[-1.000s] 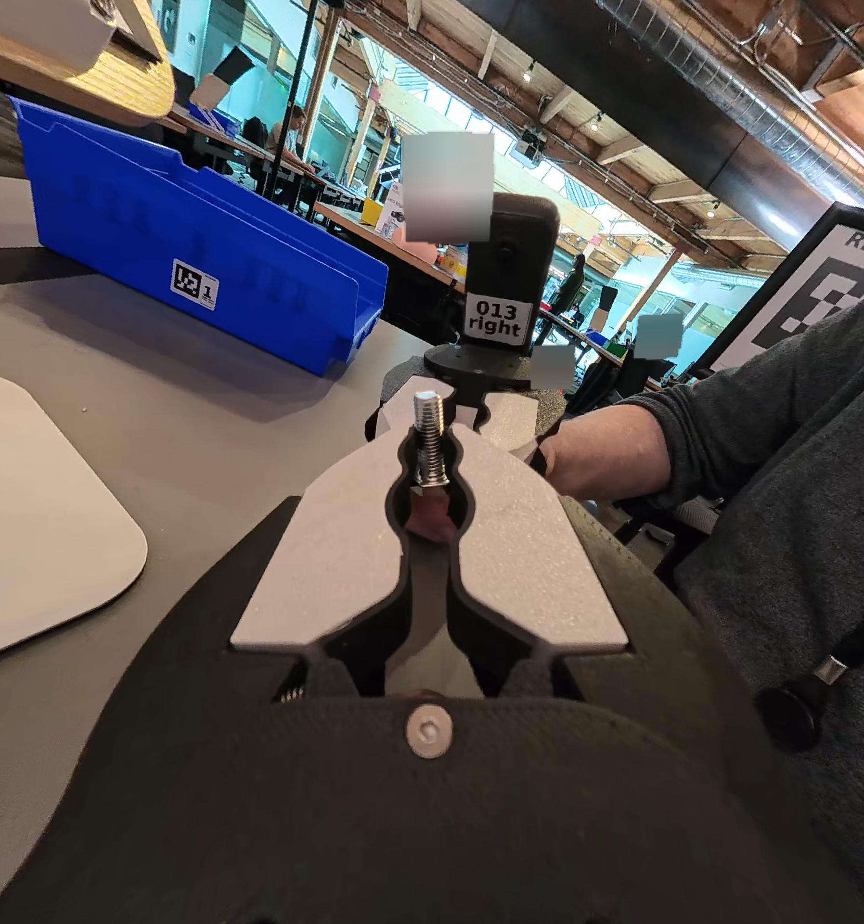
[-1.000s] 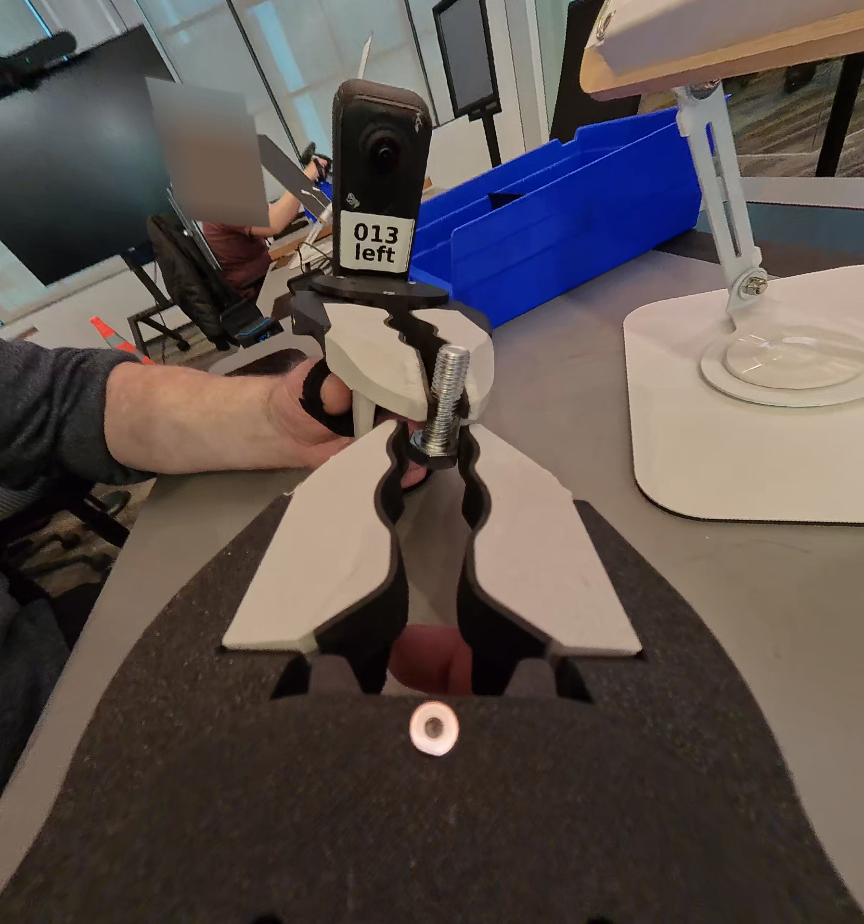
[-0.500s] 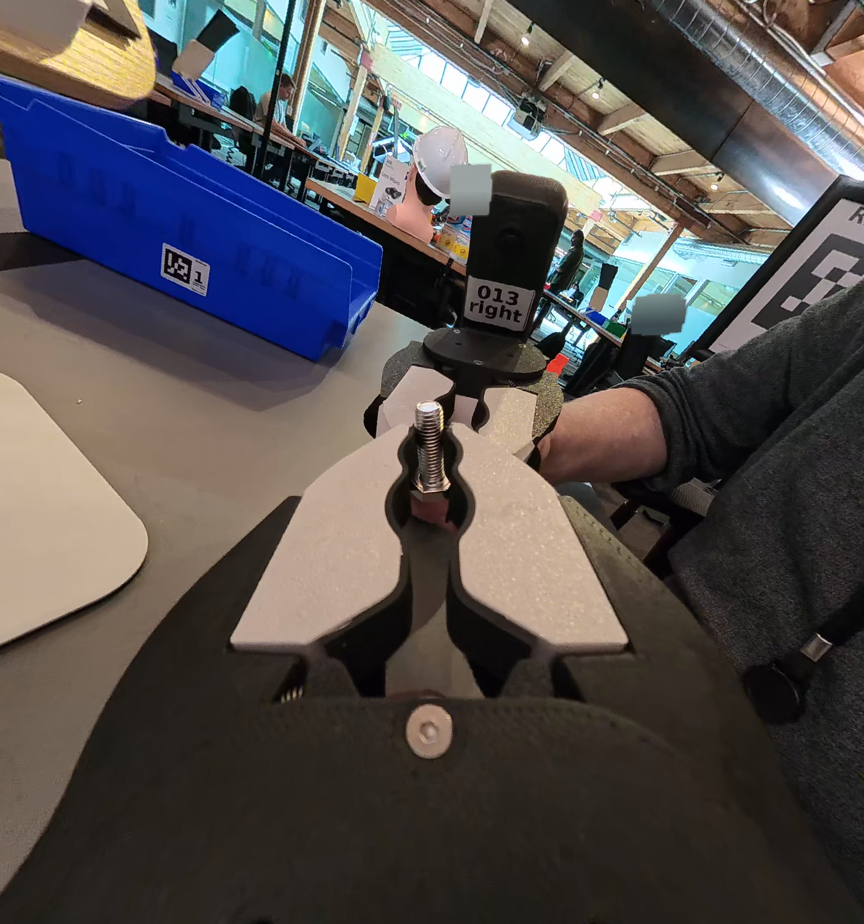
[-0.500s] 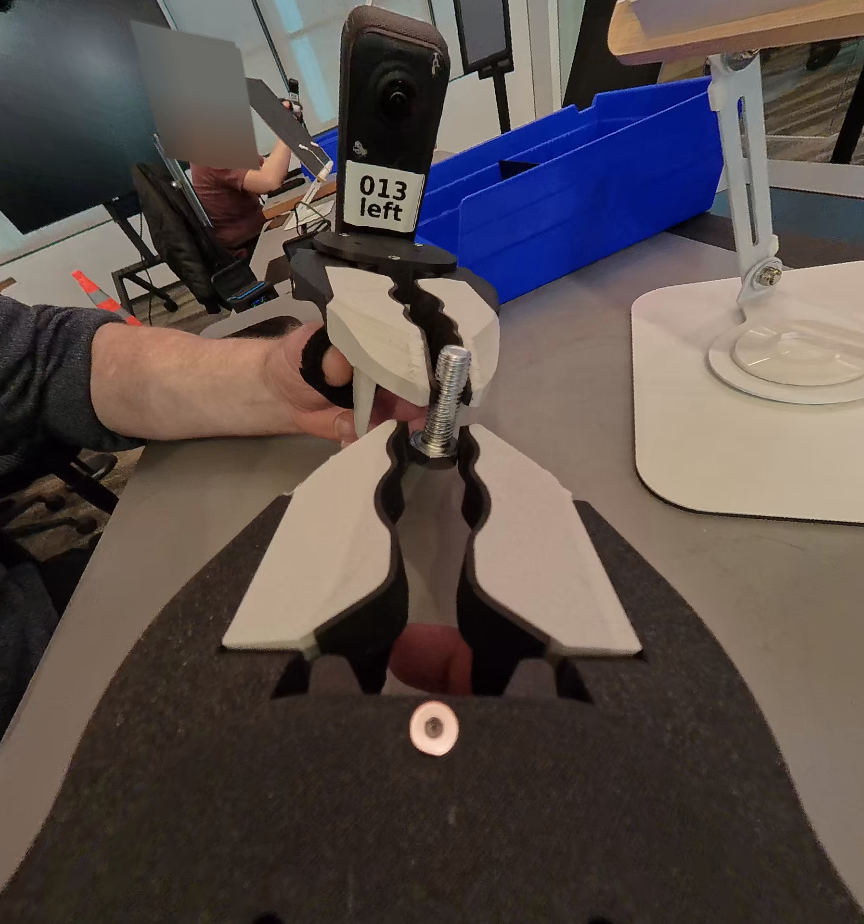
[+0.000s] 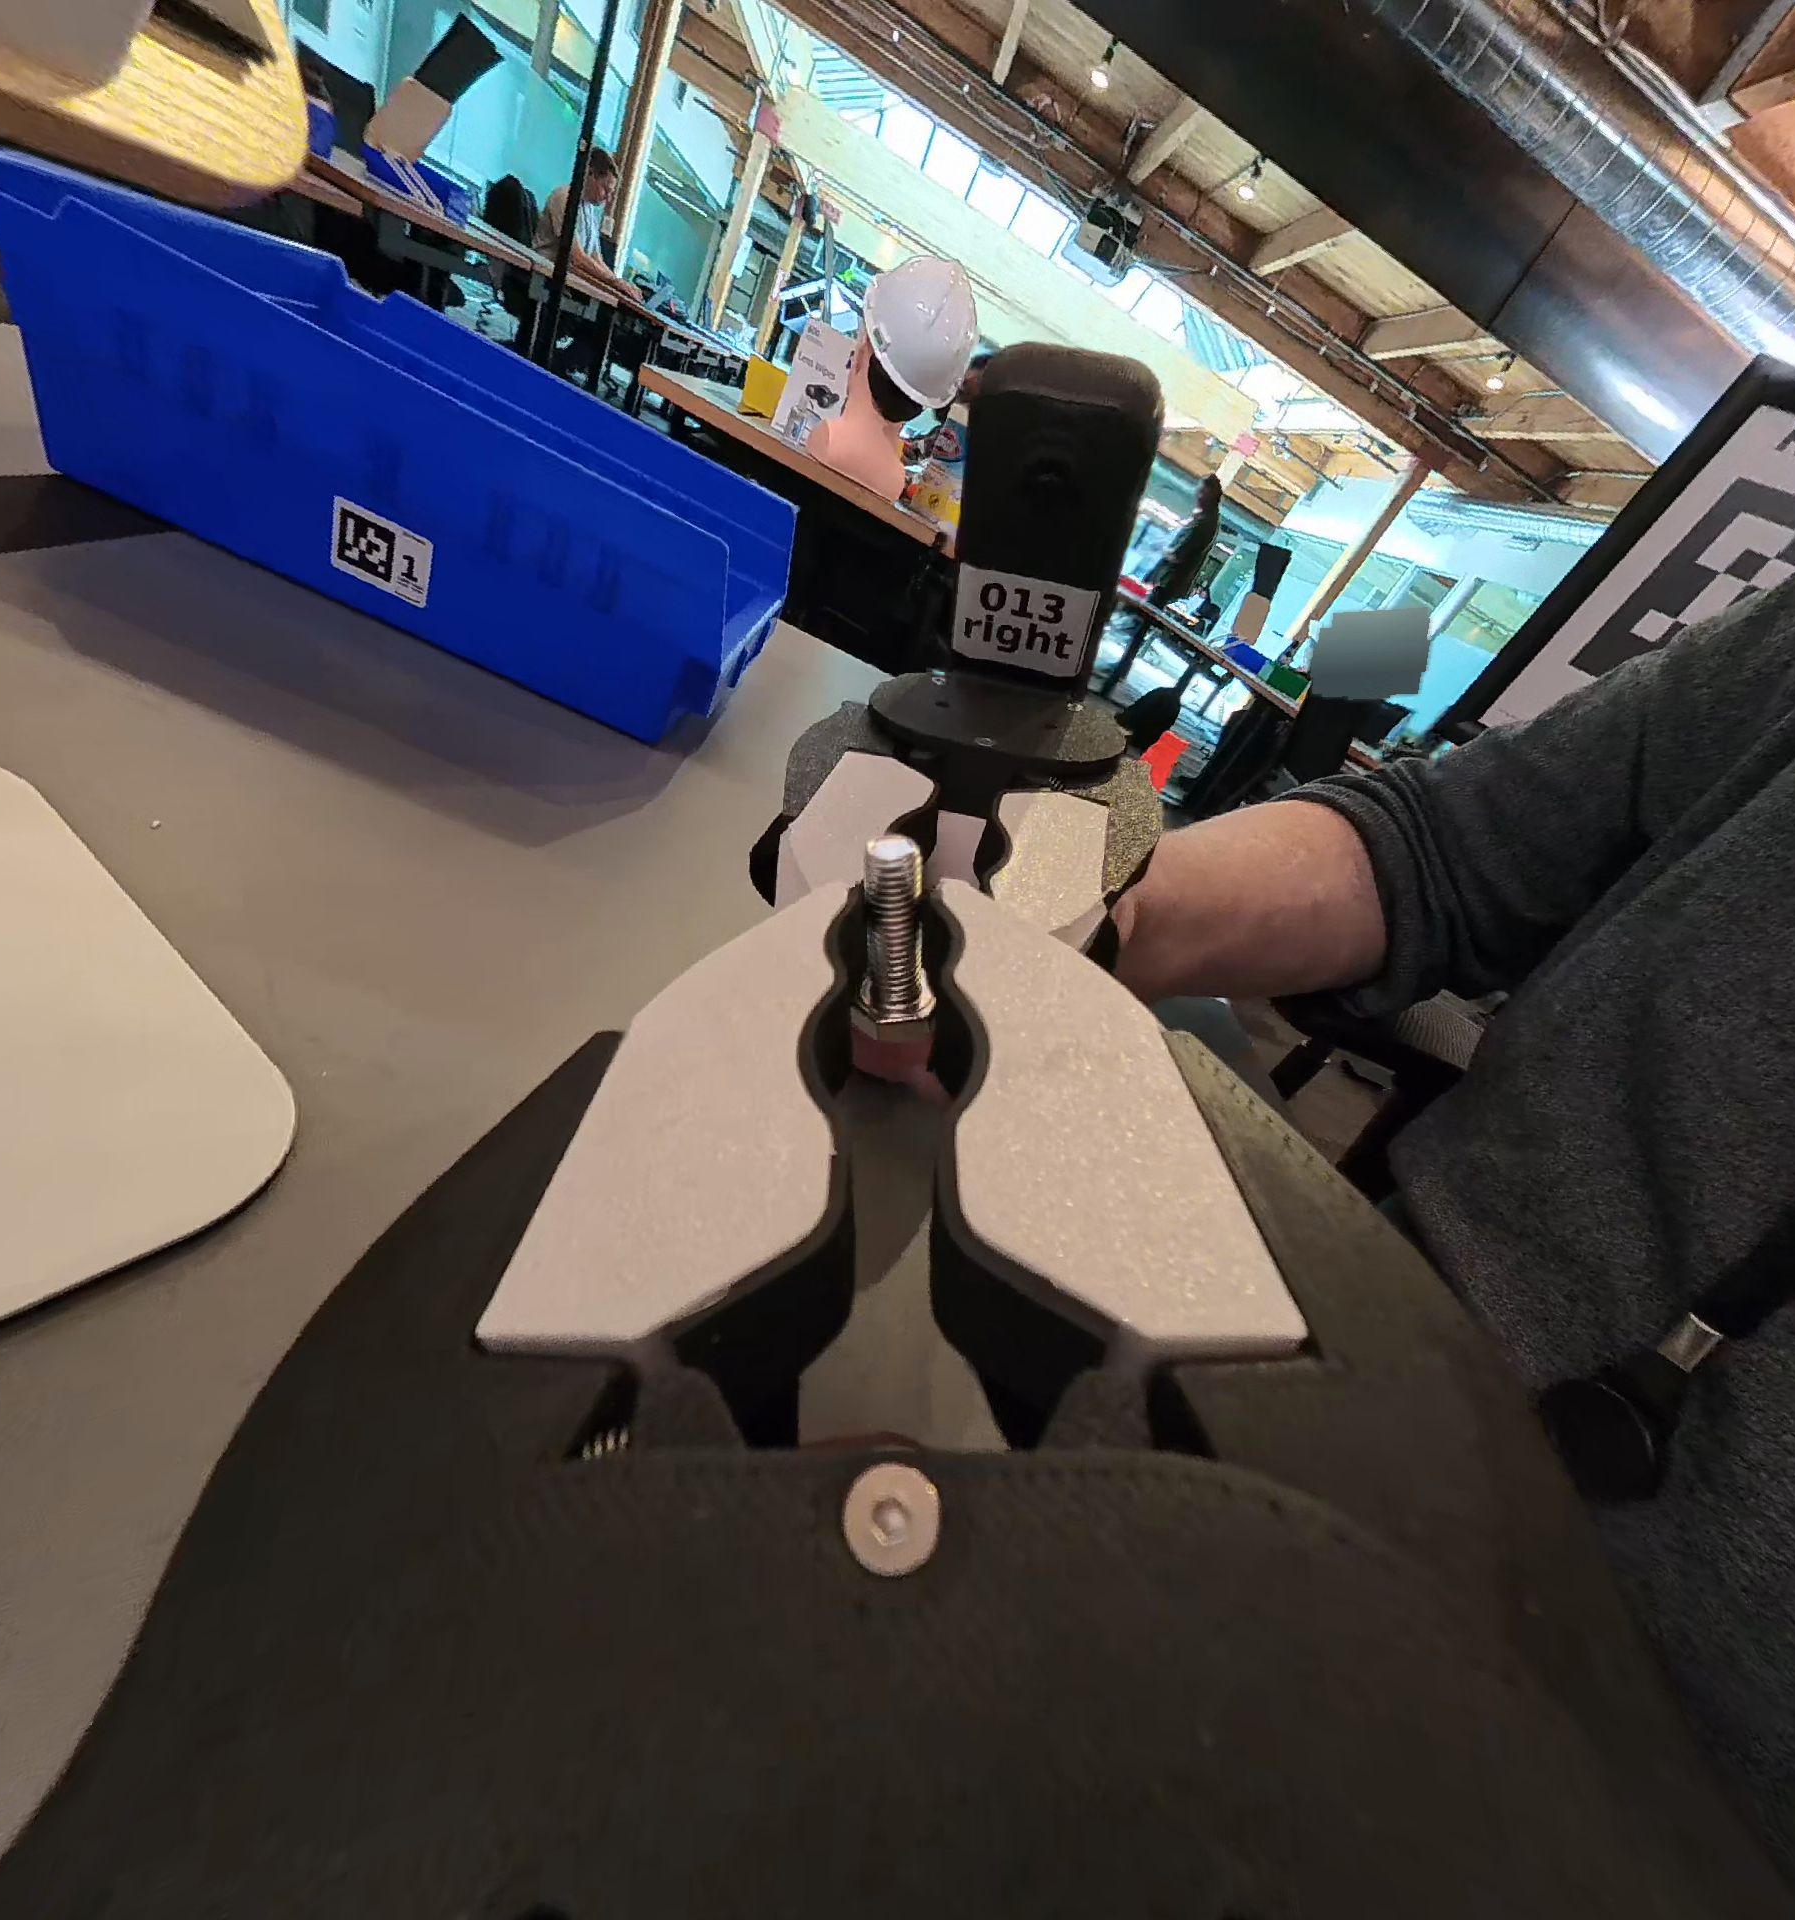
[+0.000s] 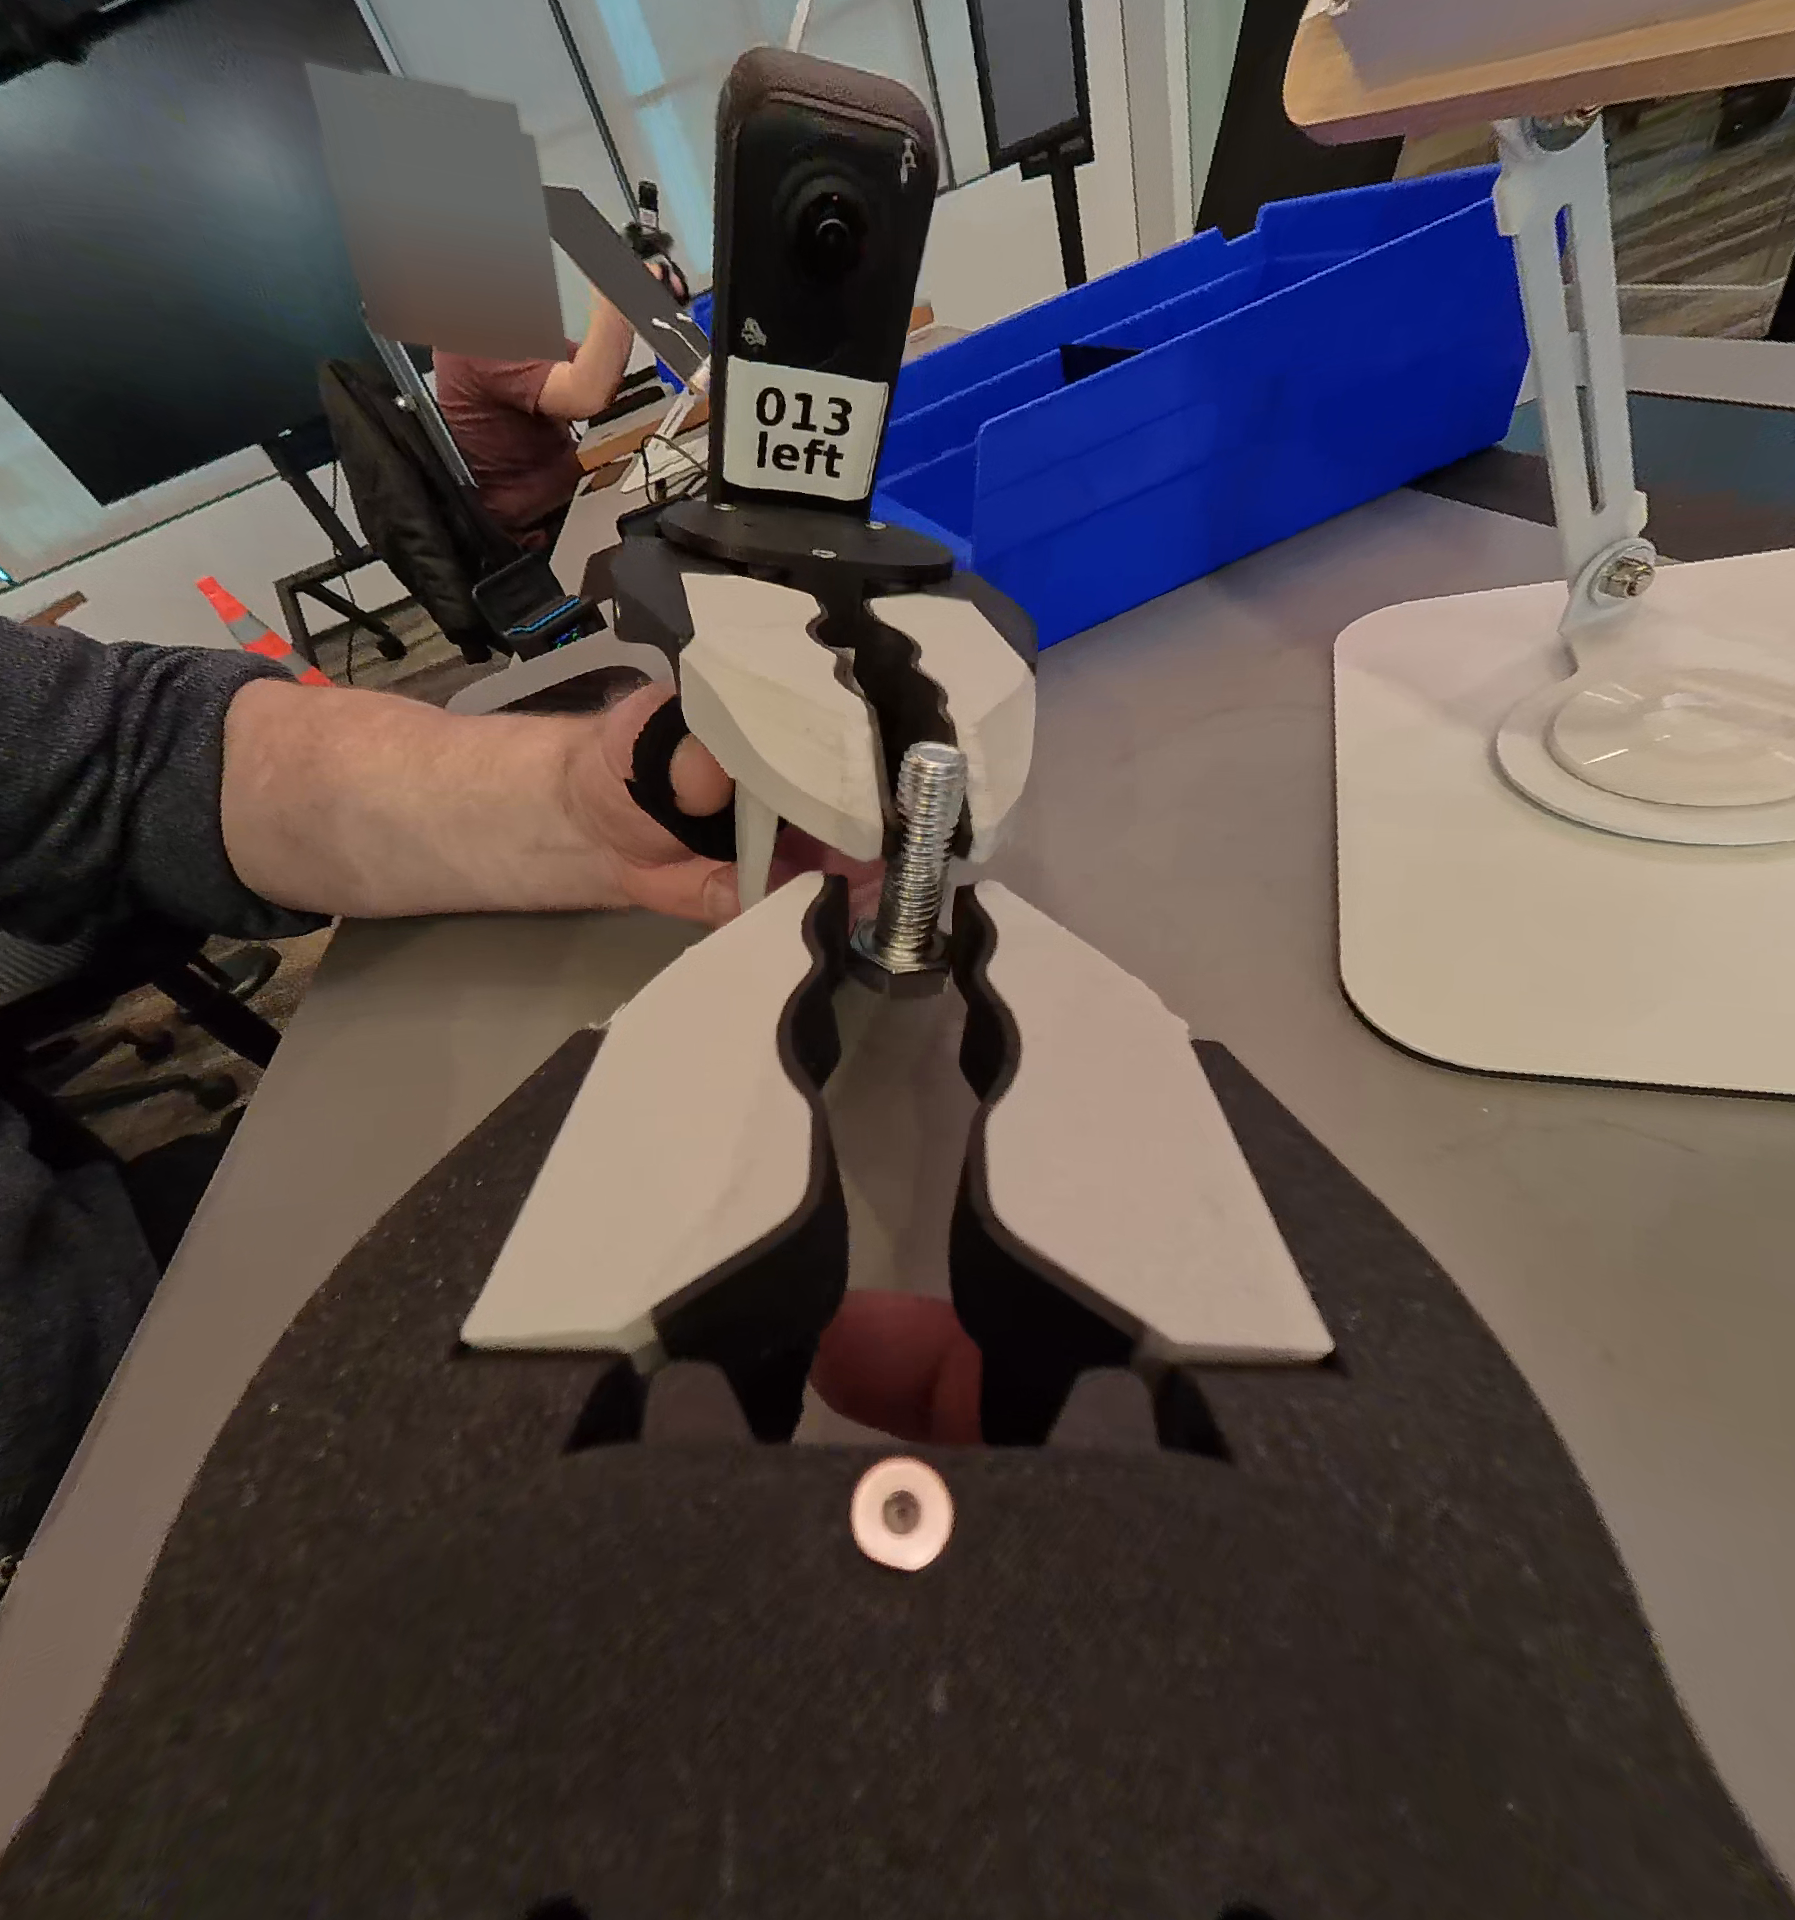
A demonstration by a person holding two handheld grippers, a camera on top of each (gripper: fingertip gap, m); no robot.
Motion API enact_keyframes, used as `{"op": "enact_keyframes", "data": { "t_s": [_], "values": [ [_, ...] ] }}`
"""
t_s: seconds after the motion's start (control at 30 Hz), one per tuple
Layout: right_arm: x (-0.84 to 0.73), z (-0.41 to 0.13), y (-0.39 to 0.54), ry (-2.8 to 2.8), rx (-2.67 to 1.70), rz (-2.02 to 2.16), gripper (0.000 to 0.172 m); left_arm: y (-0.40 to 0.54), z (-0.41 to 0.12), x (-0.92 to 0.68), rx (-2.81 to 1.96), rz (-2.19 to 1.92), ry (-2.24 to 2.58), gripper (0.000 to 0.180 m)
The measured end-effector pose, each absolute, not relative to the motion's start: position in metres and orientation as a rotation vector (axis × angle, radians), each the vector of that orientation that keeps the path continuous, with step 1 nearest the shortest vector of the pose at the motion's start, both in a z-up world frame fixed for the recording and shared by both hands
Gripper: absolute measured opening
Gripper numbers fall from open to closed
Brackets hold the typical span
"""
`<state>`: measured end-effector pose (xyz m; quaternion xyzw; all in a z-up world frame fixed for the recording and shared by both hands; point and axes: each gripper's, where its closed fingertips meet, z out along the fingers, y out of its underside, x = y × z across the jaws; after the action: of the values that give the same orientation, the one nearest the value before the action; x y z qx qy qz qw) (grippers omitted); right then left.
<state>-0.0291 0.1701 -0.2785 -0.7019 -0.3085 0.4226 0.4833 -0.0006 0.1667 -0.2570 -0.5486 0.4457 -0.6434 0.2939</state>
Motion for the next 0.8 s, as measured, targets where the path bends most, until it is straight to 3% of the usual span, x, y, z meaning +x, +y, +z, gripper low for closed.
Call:
{"op": "enact_keyframes", "data": {
  "t_s": [0.13, 0.4, 0.5, 0.8],
  "values": [
    [-0.028, -0.279, 0.169, -0.751, -1.711, 1.035, 0.019, 0.181, -0.238, -0.021, -1.466, -1.549, 1.191, 0.029],
    [-0.029, -0.28, 0.167, -0.763, -1.719, 1.036, 0.019, 0.28, -0.201, -0.154, -1.682, -0.731, 1.268, 0.027],
    [-0.029, -0.28, 0.168, -0.759, -1.724, 1.042, 0.019, 0.339, -0.222, -0.221, -1.835, -0.393, 1.299, 0.028],
    [-0.031, -0.284, 0.17, -0.761, -1.758, 1.054, 0.019, 0.402, -0.32, -0.31, -2.276, -0.015, 1.543, 0.027]
  ]
}}
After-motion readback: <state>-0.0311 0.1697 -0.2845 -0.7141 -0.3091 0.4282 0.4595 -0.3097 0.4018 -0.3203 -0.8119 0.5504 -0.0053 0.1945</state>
